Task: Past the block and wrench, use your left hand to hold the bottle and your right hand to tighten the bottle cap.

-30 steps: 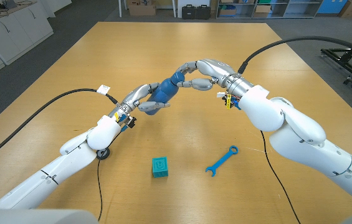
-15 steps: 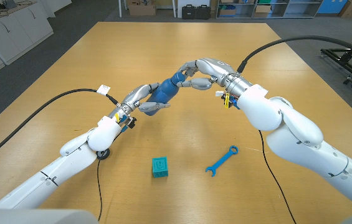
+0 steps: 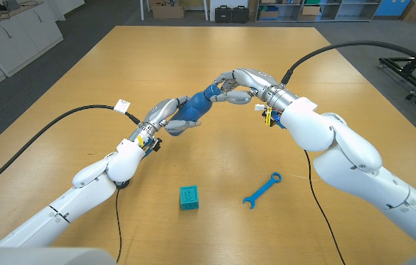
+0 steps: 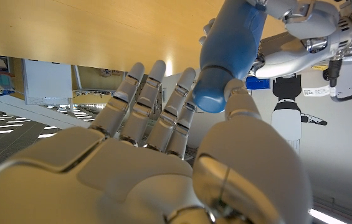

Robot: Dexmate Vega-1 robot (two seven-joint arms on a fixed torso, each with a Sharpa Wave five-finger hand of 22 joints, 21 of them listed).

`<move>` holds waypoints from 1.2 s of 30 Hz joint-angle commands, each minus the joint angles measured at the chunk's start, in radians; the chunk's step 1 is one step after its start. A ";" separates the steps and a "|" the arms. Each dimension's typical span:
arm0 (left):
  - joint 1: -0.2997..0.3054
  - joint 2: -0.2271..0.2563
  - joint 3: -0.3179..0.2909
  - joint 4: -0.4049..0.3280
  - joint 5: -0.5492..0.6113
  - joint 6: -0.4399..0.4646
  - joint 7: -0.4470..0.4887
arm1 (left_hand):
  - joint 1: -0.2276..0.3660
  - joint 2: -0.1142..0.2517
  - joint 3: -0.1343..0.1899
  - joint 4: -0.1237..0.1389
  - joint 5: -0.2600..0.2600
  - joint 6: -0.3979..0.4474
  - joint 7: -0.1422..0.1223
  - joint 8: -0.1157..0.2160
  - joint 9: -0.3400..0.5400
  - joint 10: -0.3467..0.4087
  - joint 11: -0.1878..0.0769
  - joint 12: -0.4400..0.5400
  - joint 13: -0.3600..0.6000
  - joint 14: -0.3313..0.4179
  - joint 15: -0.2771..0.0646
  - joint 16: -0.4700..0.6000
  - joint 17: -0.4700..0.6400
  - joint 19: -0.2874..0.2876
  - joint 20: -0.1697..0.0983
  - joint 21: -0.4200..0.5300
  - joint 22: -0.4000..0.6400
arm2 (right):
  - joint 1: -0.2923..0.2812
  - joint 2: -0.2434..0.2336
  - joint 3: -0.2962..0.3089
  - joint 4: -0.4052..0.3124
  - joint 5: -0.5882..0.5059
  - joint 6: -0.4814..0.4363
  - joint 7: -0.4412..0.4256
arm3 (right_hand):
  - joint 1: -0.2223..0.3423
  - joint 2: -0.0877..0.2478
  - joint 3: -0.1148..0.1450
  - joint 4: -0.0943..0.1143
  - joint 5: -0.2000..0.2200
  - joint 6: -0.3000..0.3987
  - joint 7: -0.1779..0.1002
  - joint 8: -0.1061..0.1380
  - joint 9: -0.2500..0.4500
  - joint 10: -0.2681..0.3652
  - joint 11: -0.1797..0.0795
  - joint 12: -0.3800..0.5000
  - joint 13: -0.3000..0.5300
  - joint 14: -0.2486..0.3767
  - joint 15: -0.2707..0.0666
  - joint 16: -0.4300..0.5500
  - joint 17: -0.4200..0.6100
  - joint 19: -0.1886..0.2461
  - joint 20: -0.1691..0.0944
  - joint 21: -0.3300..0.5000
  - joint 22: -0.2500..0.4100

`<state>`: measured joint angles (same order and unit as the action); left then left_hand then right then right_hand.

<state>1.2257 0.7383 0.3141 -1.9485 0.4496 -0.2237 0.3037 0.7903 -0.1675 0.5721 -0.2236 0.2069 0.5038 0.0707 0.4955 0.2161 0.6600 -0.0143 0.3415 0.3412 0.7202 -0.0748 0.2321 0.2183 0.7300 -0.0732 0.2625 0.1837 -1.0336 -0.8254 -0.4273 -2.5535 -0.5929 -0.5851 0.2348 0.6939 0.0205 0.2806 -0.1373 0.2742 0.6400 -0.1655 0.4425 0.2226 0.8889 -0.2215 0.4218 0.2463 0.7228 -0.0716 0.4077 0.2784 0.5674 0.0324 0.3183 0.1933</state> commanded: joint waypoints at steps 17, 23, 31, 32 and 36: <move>0.019 -0.015 0.015 -0.036 0.154 0.073 0.104 | 0.158 0.211 0.056 0.047 0.007 0.142 -0.119 0.011 0.002 0.094 -0.075 0.001 0.007 0.022 -0.156 -0.003 0.001 0.014 -0.080 -0.001 0.002 | 0.075 -0.014 -0.063 -0.052 0.039 -0.174 0.029 | 0.018 0.023 -0.007 0.002 -0.017 0.185 -0.056 0.038 -0.003 0.095 -0.001 -0.006 -0.015 0.091 -0.097 0.019 -0.005 0.064 -0.032 0.025 0.005; 0.029 -0.014 0.015 -0.048 0.183 0.091 0.120 | 0.158 0.213 0.057 0.048 0.007 0.146 -0.122 0.012 0.001 0.097 -0.077 0.002 0.008 0.025 -0.156 -0.002 0.002 0.014 -0.080 -0.001 0.002 | 0.107 -0.022 -0.101 -0.075 0.015 -0.243 0.056 | 0.012 0.019 -0.012 0.004 -0.020 0.196 -0.055 0.042 -0.004 0.102 0.000 -0.010 -0.019 0.106 -0.097 0.022 -0.006 0.076 -0.030 0.029 0.005; 0.031 -0.013 0.017 -0.053 0.185 0.100 0.117 | 0.158 0.214 0.057 0.048 0.007 0.146 -0.123 0.012 0.001 0.099 -0.077 0.002 0.009 0.026 -0.156 -0.002 0.003 0.013 -0.081 -0.002 0.002 | 0.160 -0.031 -0.148 -0.104 -0.003 -0.345 0.113 | 0.004 0.020 -0.017 0.009 -0.025 0.207 -0.054 0.045 -0.004 0.117 0.000 -0.009 -0.018 0.121 -0.096 0.026 -0.005 0.088 -0.021 0.034 0.005; 0.031 -0.013 0.018 -0.053 0.185 0.100 0.117 | 0.159 0.214 0.057 0.048 0.007 0.146 -0.123 0.012 0.001 0.098 -0.077 0.001 0.009 0.026 -0.157 -0.002 0.003 0.013 -0.081 -0.002 0.002 | 0.169 -0.033 -0.153 -0.107 -0.003 -0.359 0.124 | 0.000 0.021 -0.020 0.012 -0.027 0.215 -0.053 0.048 -0.005 0.125 0.000 -0.007 -0.016 0.127 -0.097 0.028 -0.004 0.088 -0.019 0.034 0.005; 0.032 -0.012 0.019 -0.054 0.195 0.103 0.124 | 0.160 0.214 0.057 0.048 0.007 0.146 -0.124 0.012 0.001 0.099 -0.077 0.001 0.010 0.026 -0.157 -0.003 0.003 0.013 -0.081 -0.002 0.002 | 0.210 -0.042 -0.182 -0.122 -0.003 -0.418 0.165 | -0.015 0.026 -0.028 0.021 -0.037 0.230 -0.053 0.052 -0.005 0.144 0.001 -0.004 -0.012 0.141 -0.096 0.033 -0.001 0.096 -0.015 0.037 0.006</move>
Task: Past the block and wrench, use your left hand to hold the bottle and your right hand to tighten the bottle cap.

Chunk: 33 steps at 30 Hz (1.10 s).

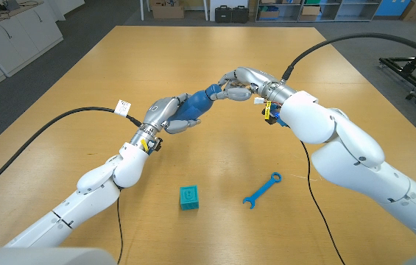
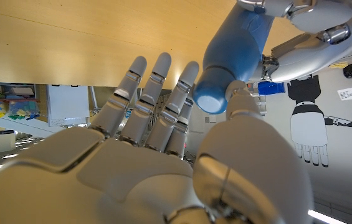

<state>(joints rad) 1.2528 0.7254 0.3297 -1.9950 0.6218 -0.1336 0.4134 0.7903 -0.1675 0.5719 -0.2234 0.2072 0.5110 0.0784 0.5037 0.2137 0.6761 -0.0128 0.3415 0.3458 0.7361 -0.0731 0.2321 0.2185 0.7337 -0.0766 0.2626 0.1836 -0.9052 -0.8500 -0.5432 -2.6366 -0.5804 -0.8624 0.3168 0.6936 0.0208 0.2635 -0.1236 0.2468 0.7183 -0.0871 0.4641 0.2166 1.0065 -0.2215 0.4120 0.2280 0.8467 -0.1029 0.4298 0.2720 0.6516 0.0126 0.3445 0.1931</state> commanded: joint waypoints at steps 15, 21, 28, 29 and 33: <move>0.009 0.001 0.008 -0.010 0.037 0.024 0.022 | 0.161 0.214 0.057 0.048 0.006 0.140 -0.135 0.004 0.003 0.084 -0.084 -0.001 0.008 0.012 -0.159 -0.003 0.004 0.009 -0.078 -0.003 0.002 | 0.044 0.006 0.083 -0.051 0.257 -0.154 0.053 | -0.058 0.051 -0.040 0.030 -0.047 0.282 -0.117 0.081 -0.002 0.155 0.007 0.046 0.037 0.107 -0.077 0.049 0.026 0.066 -0.015 0.034 0.010; 0.010 0.002 0.009 -0.012 0.038 0.029 0.020 | 0.163 0.214 0.057 0.047 0.006 0.141 -0.137 0.004 0.003 0.087 -0.085 -0.001 0.009 0.014 -0.160 -0.003 0.004 0.010 -0.079 -0.003 0.002 | 0.065 -0.015 0.125 -0.043 0.398 -0.170 0.058 | -0.103 0.071 -0.065 0.052 -0.064 0.427 -0.076 0.142 -0.007 0.290 0.014 0.100 0.078 0.188 -0.088 0.074 0.036 0.109 -0.035 0.056 0.012; 0.007 0.002 0.013 -0.012 0.038 0.037 0.010 | 0.161 0.213 0.056 0.048 0.005 0.142 -0.139 0.004 0.003 0.087 -0.087 -0.002 0.010 0.013 -0.158 -0.004 0.004 0.008 -0.078 -0.004 0.003 | 0.136 -0.079 0.066 -0.064 0.457 -0.246 0.006 | -0.212 0.053 -0.122 0.102 -0.076 0.486 -0.028 0.160 -0.014 0.356 0.026 0.130 0.109 0.228 -0.093 0.085 0.043 0.136 -0.028 0.068 0.011; 0.007 0.002 0.014 -0.012 0.038 0.037 0.010 | 0.161 0.214 0.056 0.048 0.005 0.141 -0.138 0.004 0.002 0.087 -0.086 -0.002 0.010 0.014 -0.158 -0.004 0.004 0.008 -0.078 -0.004 0.003 | 0.146 -0.087 0.055 -0.068 0.461 -0.259 -0.003 | -0.216 0.052 -0.124 0.104 -0.076 0.489 -0.027 0.161 -0.014 0.360 0.026 0.132 0.111 0.228 -0.094 0.085 0.043 0.137 -0.029 0.069 0.011; 0.007 0.002 0.015 -0.011 0.037 0.037 0.011 | 0.162 0.213 0.055 0.048 0.005 0.141 -0.139 0.004 0.002 0.089 -0.085 -0.002 0.011 0.014 -0.159 -0.005 0.005 0.006 -0.078 -0.005 0.003 | 0.207 -0.130 -0.011 -0.088 0.467 -0.314 -0.034 | -0.265 0.034 -0.152 0.124 -0.076 0.481 -0.017 0.162 -0.005 0.360 0.023 0.139 0.132 0.224 -0.086 0.083 0.047 0.142 -0.026 0.070 0.010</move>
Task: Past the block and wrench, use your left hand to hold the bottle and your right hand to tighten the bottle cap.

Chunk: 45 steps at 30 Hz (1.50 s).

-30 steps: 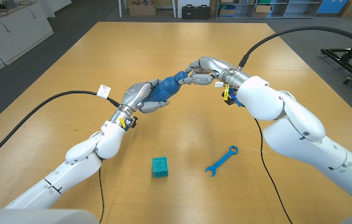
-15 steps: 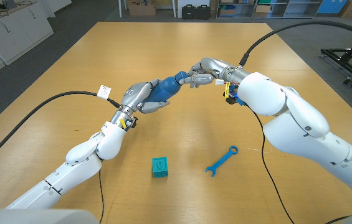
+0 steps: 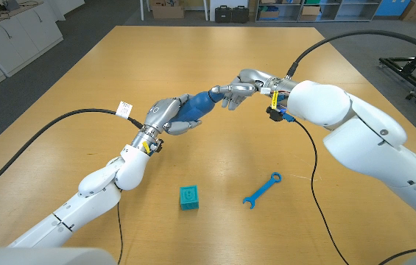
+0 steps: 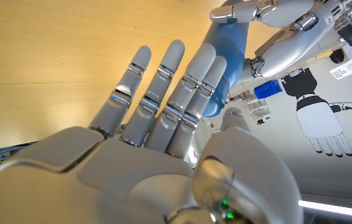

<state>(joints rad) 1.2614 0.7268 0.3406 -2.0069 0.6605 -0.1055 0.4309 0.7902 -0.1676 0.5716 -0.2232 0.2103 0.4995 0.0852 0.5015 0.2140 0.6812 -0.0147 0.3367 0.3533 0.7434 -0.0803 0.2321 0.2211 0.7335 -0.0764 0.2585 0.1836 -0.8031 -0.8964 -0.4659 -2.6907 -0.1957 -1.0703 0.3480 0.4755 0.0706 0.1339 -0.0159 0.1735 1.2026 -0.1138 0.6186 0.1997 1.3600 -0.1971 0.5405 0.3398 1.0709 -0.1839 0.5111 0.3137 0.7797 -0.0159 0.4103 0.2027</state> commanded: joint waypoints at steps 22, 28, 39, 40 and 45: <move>-0.011 0.003 -0.010 0.033 -0.111 -0.061 -0.028 | 0.163 0.213 0.054 0.048 0.002 0.149 -0.147 0.005 0.002 0.082 -0.084 -0.001 0.008 0.006 -0.152 -0.008 0.003 0.005 -0.078 -0.003 0.002 | -0.198 -0.197 0.155 -0.010 0.230 0.174 -0.372 | -0.099 -0.086 -0.132 -0.019 0.062 -0.953 0.104 -0.402 0.041 -1.020 0.142 -0.332 0.072 -0.680 0.296 -0.282 0.070 -0.242 0.233 -0.142 0.002; -0.011 0.008 -0.018 0.035 -0.143 -0.093 -0.034 | 0.163 0.214 0.054 0.049 0.002 0.149 -0.147 0.005 0.002 0.083 -0.083 -0.002 0.009 0.007 -0.152 -0.007 0.003 0.005 -0.078 -0.003 0.002 | -0.315 -0.199 0.214 0.029 0.210 0.357 -0.480 | 0.015 -0.076 -0.100 -0.079 0.095 -0.955 0.064 -0.397 0.039 -1.029 0.113 -0.328 0.045 -0.706 0.273 -0.297 0.064 -0.251 0.233 -0.153 0.001; -0.032 0.015 -0.022 0.075 -0.239 -0.174 -0.083 | 0.166 0.218 0.053 0.048 0.002 0.157 -0.147 0.008 0.002 0.094 -0.084 0.000 0.011 0.019 -0.154 -0.002 0.006 0.015 -0.078 0.000 0.003 | -0.379 -0.207 0.228 0.089 0.143 0.569 -0.548 | 0.137 -0.066 -0.067 -0.133 0.144 -0.945 0.036 -0.393 0.035 -1.031 0.072 -0.321 0.017 -0.739 0.221 -0.312 0.054 -0.289 0.232 -0.176 0.000; -0.034 0.016 -0.022 0.077 -0.246 -0.178 -0.090 | 0.167 0.218 0.053 0.048 0.002 0.157 -0.147 0.008 0.002 0.094 -0.085 0.000 0.011 0.020 -0.154 -0.002 0.006 0.015 -0.079 0.000 0.003 | -0.380 -0.208 0.229 0.095 0.138 0.587 -0.548 | 0.137 -0.066 -0.067 -0.133 0.144 -0.945 0.036 -0.393 0.035 -1.031 0.072 -0.321 0.017 -0.739 0.221 -0.312 0.054 -0.289 0.232 -0.176 0.000; -0.050 0.025 -0.017 0.083 -0.284 -0.195 -0.141 | 0.168 0.219 0.053 0.048 0.002 0.158 -0.147 0.009 0.002 0.095 -0.081 0.000 0.012 0.021 -0.154 -0.002 0.007 0.015 -0.078 0.000 0.003 | -0.361 -0.213 0.218 0.112 0.106 0.637 -0.528 | 0.172 -0.058 -0.056 -0.141 0.162 -0.932 0.003 -0.389 0.034 -1.029 0.049 -0.318 0.009 -0.749 0.210 -0.314 0.052 -0.296 0.232 -0.180 0.000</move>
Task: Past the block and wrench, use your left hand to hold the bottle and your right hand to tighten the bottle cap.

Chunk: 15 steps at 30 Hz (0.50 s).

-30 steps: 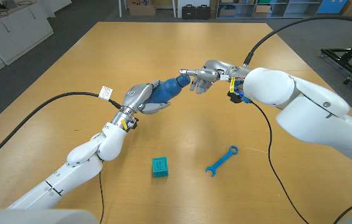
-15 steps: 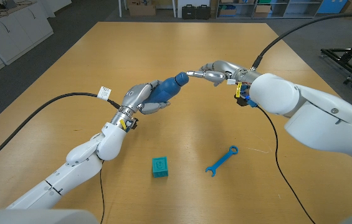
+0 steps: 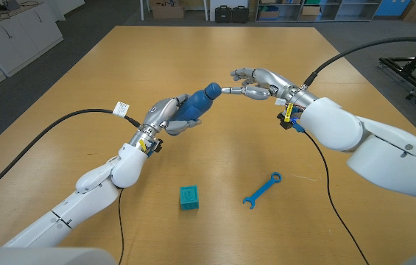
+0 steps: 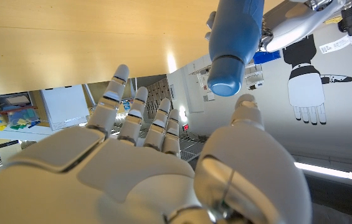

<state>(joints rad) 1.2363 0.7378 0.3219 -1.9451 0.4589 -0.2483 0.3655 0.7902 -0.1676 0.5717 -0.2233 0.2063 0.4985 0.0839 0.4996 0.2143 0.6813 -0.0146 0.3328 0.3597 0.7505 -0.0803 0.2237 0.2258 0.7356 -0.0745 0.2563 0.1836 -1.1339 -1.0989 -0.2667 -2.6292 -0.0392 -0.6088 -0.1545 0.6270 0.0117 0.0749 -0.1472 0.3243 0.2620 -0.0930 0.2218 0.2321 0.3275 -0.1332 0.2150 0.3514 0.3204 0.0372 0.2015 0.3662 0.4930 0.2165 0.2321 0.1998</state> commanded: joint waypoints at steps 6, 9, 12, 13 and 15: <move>-0.027 0.016 -0.002 0.017 -0.085 -0.053 -0.092 | 0.168 0.219 0.053 0.048 0.006 0.158 -0.145 0.010 0.002 0.095 -0.082 0.003 0.007 0.015 -0.153 0.007 0.003 0.012 -0.080 0.002 0.003 | -0.003 -0.008 0.001 0.048 -0.097 0.173 0.005 | 0.050 0.009 0.012 -0.013 0.028 0.031 -0.053 0.016 0.003 0.002 -0.033 0.009 -0.010 -0.002 -0.024 -0.002 -0.002 -0.007 -0.001 -0.002 0.002; -0.027 0.015 -0.005 0.015 -0.085 -0.052 -0.096 | 0.169 0.219 0.052 0.048 0.006 0.159 -0.144 0.010 0.002 0.096 -0.083 0.002 0.007 0.015 -0.153 0.006 0.003 0.012 -0.080 0.002 0.003 | 0.015 -0.010 -0.004 0.040 -0.111 0.163 0.033 | 0.068 0.011 0.013 -0.006 0.047 0.092 -0.080 0.040 0.007 0.049 -0.058 0.027 -0.021 0.024 -0.039 0.012 -0.004 0.006 -0.001 0.001 0.002; -0.028 0.014 -0.006 0.017 -0.089 -0.055 -0.100 | 0.168 0.219 0.052 0.049 0.006 0.159 -0.144 0.010 0.002 0.095 -0.081 0.002 0.008 0.016 -0.152 0.006 0.003 0.013 -0.080 0.002 0.003 | 0.039 -0.015 -0.012 0.030 -0.122 0.142 0.072 | 0.070 0.010 0.007 0.003 0.059 0.139 -0.106 0.055 0.011 0.084 -0.071 0.039 -0.030 0.063 -0.055 0.028 -0.002 0.020 -0.001 0.005 0.002; -0.029 0.014 -0.006 0.018 -0.090 -0.056 -0.101 | 0.167 0.220 0.052 0.049 0.006 0.158 -0.144 0.010 0.002 0.096 -0.082 0.002 0.008 0.017 -0.152 0.006 0.003 0.012 -0.080 0.001 0.004 | 0.047 -0.017 -0.017 0.026 -0.129 0.135 0.084 | 0.070 0.009 0.006 0.004 0.060 0.137 -0.106 0.054 0.011 0.088 -0.073 0.041 -0.032 0.067 -0.058 0.030 -0.002 0.021 -0.001 0.005 0.002; -0.030 0.012 -0.006 0.021 -0.091 -0.059 -0.102 | 0.167 0.220 0.052 0.049 0.006 0.158 -0.144 0.010 0.002 0.096 -0.082 0.001 0.008 0.016 -0.152 0.006 0.003 0.013 -0.080 0.002 0.004 | 0.061 -0.017 -0.025 0.019 -0.140 0.119 0.104 | 0.067 0.006 0.002 0.007 0.063 0.149 -0.102 0.057 0.011 0.098 -0.077 0.044 -0.035 0.076 -0.060 0.033 -0.002 0.023 -0.001 0.005 0.002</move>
<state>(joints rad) 1.2141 0.7499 0.3190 -1.9306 0.3860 -0.2937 0.2870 0.7902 -0.1676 0.5717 -0.2233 0.2060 0.4985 0.0839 0.5034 0.2143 0.6867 -0.0091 0.3327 0.3645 0.7593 -0.0821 0.2238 0.2257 0.7406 -0.0794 0.2566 0.1836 -1.1235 -1.1089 -0.2668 -2.5938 -0.1249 -0.4694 -0.1326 0.6850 0.0239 0.0790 -0.1457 0.3777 0.3918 -0.1966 0.2702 0.2397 0.4090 -0.2079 0.2518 0.3189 0.3783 -0.0227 0.2226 0.3616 0.5050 0.2130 0.2321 0.1999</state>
